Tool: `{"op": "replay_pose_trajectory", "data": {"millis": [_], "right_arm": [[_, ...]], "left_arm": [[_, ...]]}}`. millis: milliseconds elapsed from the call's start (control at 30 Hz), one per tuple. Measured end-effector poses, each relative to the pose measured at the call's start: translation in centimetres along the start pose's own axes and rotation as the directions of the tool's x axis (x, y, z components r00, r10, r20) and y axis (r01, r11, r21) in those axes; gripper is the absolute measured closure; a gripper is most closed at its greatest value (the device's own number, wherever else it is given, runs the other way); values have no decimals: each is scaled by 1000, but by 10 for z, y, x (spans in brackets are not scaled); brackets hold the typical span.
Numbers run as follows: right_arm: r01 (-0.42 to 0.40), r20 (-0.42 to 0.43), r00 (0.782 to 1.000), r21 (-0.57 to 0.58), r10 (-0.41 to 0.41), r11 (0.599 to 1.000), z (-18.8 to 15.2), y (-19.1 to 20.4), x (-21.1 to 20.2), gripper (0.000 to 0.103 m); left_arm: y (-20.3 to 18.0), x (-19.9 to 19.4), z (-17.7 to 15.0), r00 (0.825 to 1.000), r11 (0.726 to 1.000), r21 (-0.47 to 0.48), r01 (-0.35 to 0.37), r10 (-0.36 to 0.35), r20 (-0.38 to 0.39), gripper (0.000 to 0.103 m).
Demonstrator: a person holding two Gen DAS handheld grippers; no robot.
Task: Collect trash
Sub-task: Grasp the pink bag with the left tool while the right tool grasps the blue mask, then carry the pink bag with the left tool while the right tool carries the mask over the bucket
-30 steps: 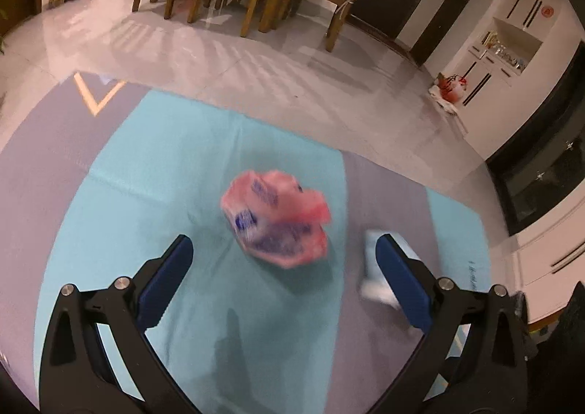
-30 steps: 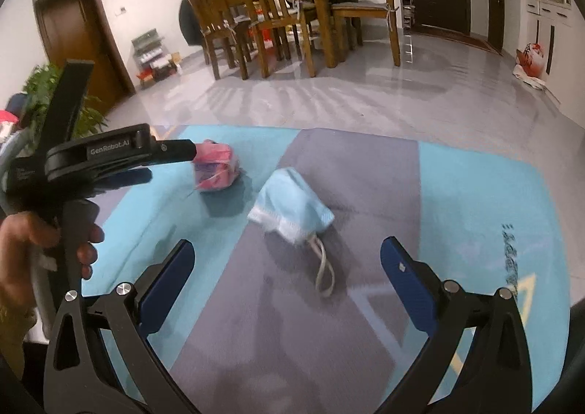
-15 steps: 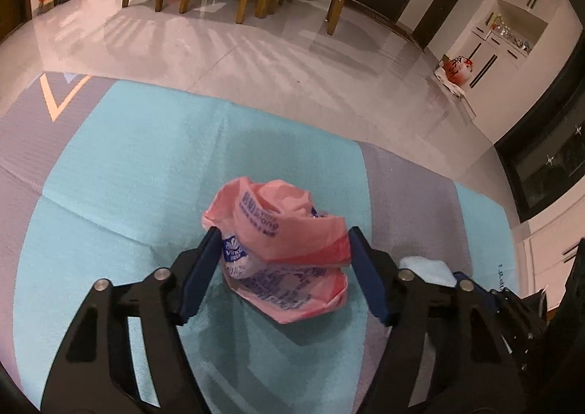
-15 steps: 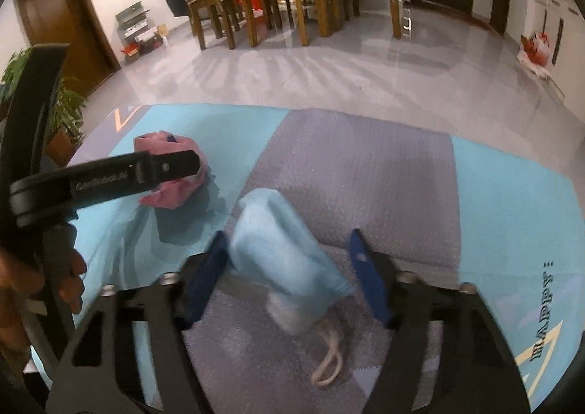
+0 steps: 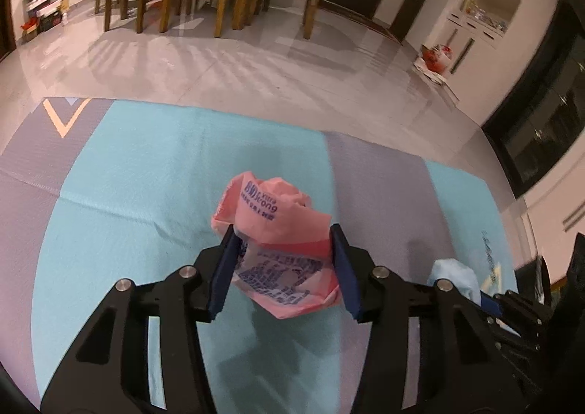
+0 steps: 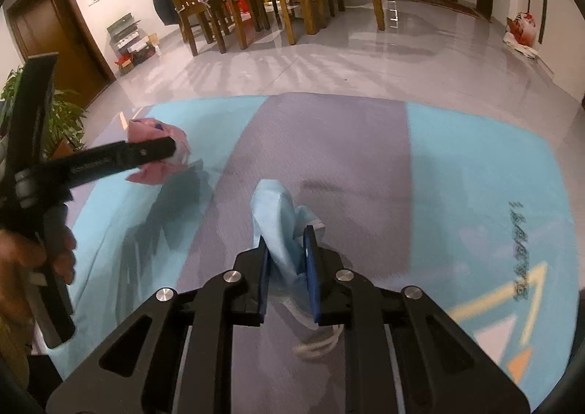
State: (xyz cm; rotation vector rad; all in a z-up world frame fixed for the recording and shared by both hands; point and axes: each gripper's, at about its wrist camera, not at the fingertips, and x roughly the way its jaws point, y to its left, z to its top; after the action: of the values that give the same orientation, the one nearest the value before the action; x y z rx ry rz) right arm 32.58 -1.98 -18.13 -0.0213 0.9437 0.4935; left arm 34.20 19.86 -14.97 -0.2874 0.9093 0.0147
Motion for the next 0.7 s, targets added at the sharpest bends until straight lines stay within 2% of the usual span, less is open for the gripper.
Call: {"op": "replay_pose_trajectory", "data": {"millis": [200,367,467,700], "right_arm": [[24,3,1000,11,-24,1000,-26,-14,-39,85],[30,32,999,3,-30,1000,-52,-20,-78,85],[27,43,999,9,-27,1000,-70,-24,-95,85],[0,66,998,47,-3,999,-96,-31,-122,85]], "left_arm": [[-43,-42,-25,997,995,69,76,-77,18,52],[-74,-86,-61,991,984,143,105,-115,64,51],[-81,-103,-87,990,980,166,107,-120,68,51],[-82,-127,-141,997,989,132,72,-75,22,51]]}}
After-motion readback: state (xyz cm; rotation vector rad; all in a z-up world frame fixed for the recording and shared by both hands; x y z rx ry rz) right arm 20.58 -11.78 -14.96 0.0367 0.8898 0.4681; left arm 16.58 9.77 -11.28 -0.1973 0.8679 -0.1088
